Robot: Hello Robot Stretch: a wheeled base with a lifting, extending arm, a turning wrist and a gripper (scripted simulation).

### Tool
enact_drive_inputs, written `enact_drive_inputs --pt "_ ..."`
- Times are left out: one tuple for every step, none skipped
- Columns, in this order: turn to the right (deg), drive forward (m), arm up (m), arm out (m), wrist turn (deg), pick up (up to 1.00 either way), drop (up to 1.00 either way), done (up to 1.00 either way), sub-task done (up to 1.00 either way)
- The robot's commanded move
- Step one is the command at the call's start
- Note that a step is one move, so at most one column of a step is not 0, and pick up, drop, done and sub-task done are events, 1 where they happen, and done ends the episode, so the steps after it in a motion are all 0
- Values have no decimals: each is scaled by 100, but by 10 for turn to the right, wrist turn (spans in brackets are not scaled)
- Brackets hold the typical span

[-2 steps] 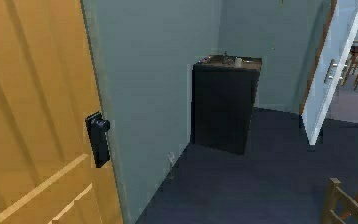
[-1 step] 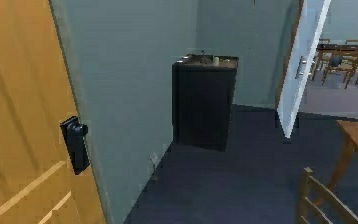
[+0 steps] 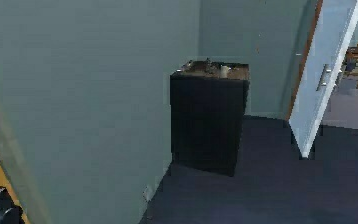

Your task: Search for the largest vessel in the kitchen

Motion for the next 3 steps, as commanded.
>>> enact_drive_inputs --pt "150 0 0 0 0 0 0 0 0" --pt "0 60 0 0 0 0 0 0 0" --pt "390 0 0 0 0 0 0 0 0"
